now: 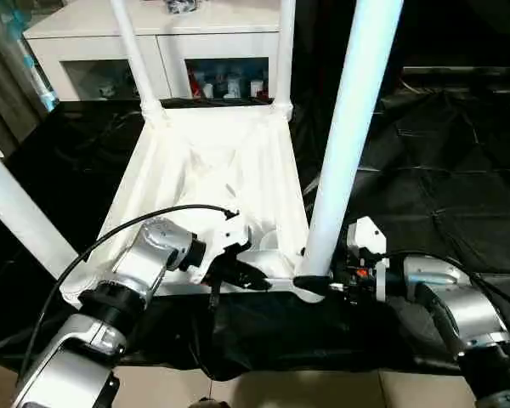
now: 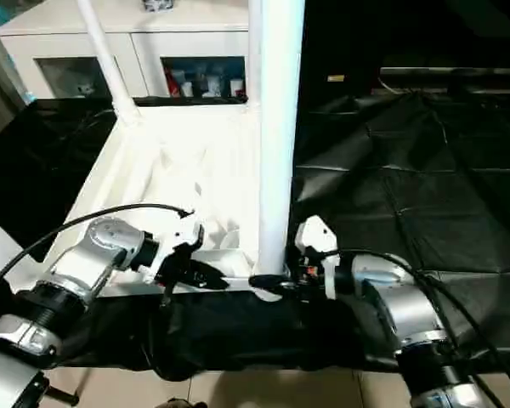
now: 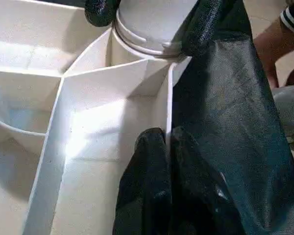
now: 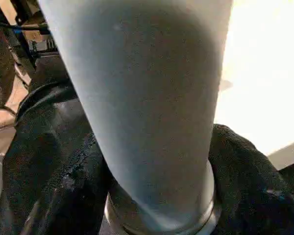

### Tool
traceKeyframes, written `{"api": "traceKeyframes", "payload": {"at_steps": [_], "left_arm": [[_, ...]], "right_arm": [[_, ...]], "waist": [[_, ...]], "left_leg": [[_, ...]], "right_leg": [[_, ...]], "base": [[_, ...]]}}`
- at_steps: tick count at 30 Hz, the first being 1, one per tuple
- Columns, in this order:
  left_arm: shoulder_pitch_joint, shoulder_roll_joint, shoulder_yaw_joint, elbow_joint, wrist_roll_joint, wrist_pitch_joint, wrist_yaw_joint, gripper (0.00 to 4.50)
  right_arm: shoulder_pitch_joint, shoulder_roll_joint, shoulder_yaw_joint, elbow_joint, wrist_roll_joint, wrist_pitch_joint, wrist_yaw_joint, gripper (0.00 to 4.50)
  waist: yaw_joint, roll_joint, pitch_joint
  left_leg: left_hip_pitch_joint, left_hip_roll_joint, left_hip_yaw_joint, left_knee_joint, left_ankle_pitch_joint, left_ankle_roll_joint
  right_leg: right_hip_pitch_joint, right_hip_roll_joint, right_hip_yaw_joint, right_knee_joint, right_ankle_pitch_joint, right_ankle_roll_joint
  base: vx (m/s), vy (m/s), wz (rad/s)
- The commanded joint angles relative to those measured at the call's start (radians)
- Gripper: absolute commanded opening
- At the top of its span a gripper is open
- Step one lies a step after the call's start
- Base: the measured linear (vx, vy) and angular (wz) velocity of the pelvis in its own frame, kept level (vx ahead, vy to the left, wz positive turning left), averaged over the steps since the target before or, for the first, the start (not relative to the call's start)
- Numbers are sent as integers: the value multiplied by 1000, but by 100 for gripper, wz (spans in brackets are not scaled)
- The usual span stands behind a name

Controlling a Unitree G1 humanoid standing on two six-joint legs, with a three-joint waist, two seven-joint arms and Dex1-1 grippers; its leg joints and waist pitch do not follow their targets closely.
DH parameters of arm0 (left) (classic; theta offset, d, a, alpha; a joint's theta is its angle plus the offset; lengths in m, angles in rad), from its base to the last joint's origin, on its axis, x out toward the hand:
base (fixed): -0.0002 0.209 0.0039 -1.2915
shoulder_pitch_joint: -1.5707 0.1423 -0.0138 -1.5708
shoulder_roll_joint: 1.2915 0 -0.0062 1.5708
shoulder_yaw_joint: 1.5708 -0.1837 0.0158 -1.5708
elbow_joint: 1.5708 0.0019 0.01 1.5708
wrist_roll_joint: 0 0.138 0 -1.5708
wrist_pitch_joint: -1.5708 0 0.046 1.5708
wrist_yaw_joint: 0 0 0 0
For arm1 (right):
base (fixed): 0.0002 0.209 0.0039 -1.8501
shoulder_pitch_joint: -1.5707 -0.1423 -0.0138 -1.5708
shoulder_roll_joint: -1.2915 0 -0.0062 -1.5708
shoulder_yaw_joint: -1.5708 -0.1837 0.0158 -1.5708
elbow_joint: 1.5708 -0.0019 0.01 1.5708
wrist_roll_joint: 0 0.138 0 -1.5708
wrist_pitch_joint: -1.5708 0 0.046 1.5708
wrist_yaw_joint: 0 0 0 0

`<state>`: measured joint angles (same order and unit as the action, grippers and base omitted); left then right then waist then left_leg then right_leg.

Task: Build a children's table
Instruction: Rotate leg to tighten

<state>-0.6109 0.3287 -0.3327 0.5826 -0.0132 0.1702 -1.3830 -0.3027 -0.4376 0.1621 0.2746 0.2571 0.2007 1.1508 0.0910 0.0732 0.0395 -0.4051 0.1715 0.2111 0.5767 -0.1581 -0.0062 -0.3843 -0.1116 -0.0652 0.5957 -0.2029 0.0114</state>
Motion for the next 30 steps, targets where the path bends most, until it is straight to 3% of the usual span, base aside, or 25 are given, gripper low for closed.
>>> {"api": "traceKeyframes", "payload": {"at_steps": [1, 4, 7, 12, 14, 15, 16, 17, 19, 20, 21, 24, 26, 27, 29, 30], "left_arm": [[5, -16, -25, -22, -27, 1, -46, 0], [3, -36, -15, -9, -19, 0, 7, 0], [-11, -69, 1, 19, 6, 23, 112, 0], [-43, -146, 38, 90, 39, 33, 317, 0], [-57, -189, 55, 113, 44, 40, 405, 0], [-60, -202, 59, 116, 46, 40, 430, 0], [-65, -222, 64, 120, 44, 43, 457, 0], [-67, -244, 62, 119, 43, 40, 475, 0], [-67, -270, 54, 111, 38, 36, 476, 0], [-67, -271, 53, 110, 38, 36, 475, 0], [-64, -273, 47, 108, 43, 26, 475, 0], [-59, -269, 37, 108, 46, 7, 451, 0], [-54, -265, 30, 104, 45, -3, 428, 0], [-33, -245, 6, 81, 47, -18, 375, 0], [-15, -223, -12, 56, 52, -28, 332, 0], [-6, -208, -21, 41, 53, -36, 306, 0]], "right_arm": [[23, 4, -13, -31, 18, 22, -14, 258], [54, 23, -19, -51, 16, 38, -61, 254], [72, 60, -35, -40, -8, 35, -160, 253], [60, 154, -57, 41, -87, 22, -404, 252], [48, 206, -69, 76, -110, 27, -516, 252], [43, 224, -75, 84, -112, 35, -550, 252], [34, 252, -83, 94, -118, 41, -600, 252], [22, 282, -83, 106, -127, 38, -642, 252], [6, 322, -80, 116, -124, 29, -665, 252], [6, 324, -80, 116, -123, 28, -665, 308], [11, 343, -82, 94, -102, 36, -644, 322], [24, 348, -75, 66, -84, 44, -612, 339], [33, 338, -65, 51, -86, 37, -591, 350], [67, 290, -45, -11, -68, 25, -519, 350], [102, 233, -43, -76, -41, 25, -444, 350], [123, 192, -46, -114, -23, 25, -394, 350]], "waist": [[-5, -17, -59], [-5, -19, -54], [-9, -22, -48], [-23, -26, -44], [-37, -26, -44], [-40, -27, -43], [-42, -16, -43], [-49, -19, -42], [-55, -19, -44], [-56, -19, -45], [-61, -12, -45], [-61, -12, -47], [-58, -13, -49], [-52, -19, -51], [-42, -19, -52], [-41, -25, -53]], "left_leg": [[33, 65, -29, -62, -212, 81], [34, 66, -30, -68, -245, 66], [40, 67, -33, -76, -325, 21], [41, 63, -40, -83, -387, -32], [43, 60, -44, -85, -433, -49], [45, 58, -46, -84, -450, -50], [47, 58, -47, -84, -457, -52], [46, 58, -45, -85, -466, -55], [44, 56, -48, -86, -471, -54], [44, 55, -48, -86, -474, -51], [46, 56, -46, -86, -483, -46], [41, 56, -46, -87, -467, -36], [42, 57, -43, -86, -451, -29], [38, 59, -45, -86, -426, -15], [39, 63, -40, -83, -391, 6], [36, 61, -38, -82, -373, 15]], "right_leg": [[29, -48, 37, -61, -89, -265], [26, -48, 38, -66, -145, -252], [19, -51, 42, -76, -255, -229], [15, -56, 43, -90, -369, -182], [13, -56, 41, -97, -427, -161], [10, -56, 40, -101, -450, -152], [9, -56, 41, -102, -455, -149], [5, -53, 42, -106, -452, -145], [8, -52, 40, -105, -457, -137], [8, -52, 39, -105, -456, -136], [5, -49, 41, -110, -442, -134], [9, -48, 42, -105, -400, -141], [9, -49, 43, -102, -371, -151], [17, -51, 43, -99, -348, -152], [16, -50, 46, -95, -292, -162], [20, -49, 46, -93, -273, -167]], "base": [[0, 0, 0], [0, 0, 0], [0, 0, 0], [0, 0, 0], [0, 0, 0], [0, 0, 0], [0, 0, 0], [0, 0, 0], [0, 0, 0], [0, 0, 0], [0, 0, 0], [0, 0, 0], [0, 0, 0], [0, 0, 0], [0, 0, 0], [0, 0, 0]]}}
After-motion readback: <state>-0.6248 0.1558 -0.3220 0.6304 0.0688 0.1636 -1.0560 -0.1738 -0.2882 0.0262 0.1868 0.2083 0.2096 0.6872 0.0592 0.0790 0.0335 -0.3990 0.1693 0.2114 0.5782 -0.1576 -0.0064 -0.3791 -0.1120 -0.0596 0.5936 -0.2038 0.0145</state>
